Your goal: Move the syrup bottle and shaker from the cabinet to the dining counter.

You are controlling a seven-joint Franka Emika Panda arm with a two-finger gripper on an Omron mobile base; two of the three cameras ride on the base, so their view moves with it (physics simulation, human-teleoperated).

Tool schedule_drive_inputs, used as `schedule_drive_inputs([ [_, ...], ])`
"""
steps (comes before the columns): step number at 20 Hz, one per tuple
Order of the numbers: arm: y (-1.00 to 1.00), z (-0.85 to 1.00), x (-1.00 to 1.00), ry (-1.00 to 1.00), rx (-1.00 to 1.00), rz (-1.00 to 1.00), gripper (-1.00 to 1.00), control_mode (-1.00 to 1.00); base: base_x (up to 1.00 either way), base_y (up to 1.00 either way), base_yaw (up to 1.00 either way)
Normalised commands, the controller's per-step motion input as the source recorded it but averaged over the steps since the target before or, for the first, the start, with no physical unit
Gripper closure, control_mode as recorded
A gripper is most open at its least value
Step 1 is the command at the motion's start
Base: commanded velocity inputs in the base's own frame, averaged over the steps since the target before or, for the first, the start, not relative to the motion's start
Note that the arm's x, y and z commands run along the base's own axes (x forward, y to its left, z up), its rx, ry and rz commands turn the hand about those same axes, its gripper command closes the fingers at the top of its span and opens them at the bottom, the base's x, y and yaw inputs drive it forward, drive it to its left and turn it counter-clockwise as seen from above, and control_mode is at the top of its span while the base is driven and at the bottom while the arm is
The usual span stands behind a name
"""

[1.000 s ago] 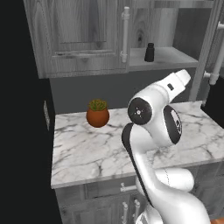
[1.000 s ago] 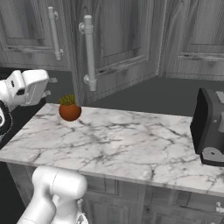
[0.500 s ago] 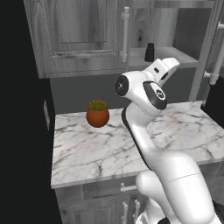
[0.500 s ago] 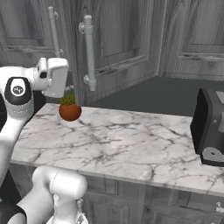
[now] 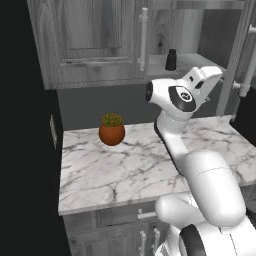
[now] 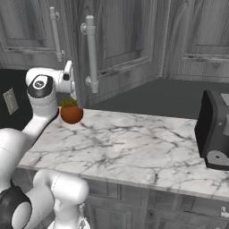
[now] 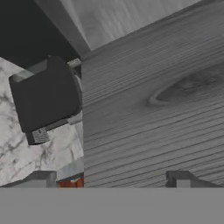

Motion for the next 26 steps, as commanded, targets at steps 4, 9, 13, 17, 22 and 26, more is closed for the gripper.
schedule_drive_inputs([
  [4,-1.00,-0.12,-0.86,0.00,-0.03,-0.29,-1.00,-1.00,0.00,0.00,0.00],
  [9,-1.00,-0.10,-1.00,-0.04,0.00,-0.27,-1.00,-1.00,0.00,0.00,0.00],
  [13,-1.00,-0.10,-0.82,-0.10,0.00,-0.24,-1.00,-1.00,0.00,0.00,0.00],
  [17,-0.63,-0.18,-0.01,-0.02,0.01,-0.04,-1.00,-1.00,0.00,0.00,0.00],
  [22,-0.52,-0.02,-0.06,-0.04,0.22,0.03,-1.00,-1.00,0.00,0.00,0.00],
  [26,-0.02,0.00,-0.12,-0.11,0.30,0.22,-1.00,-1.00,0.00,0.00,0.00],
])
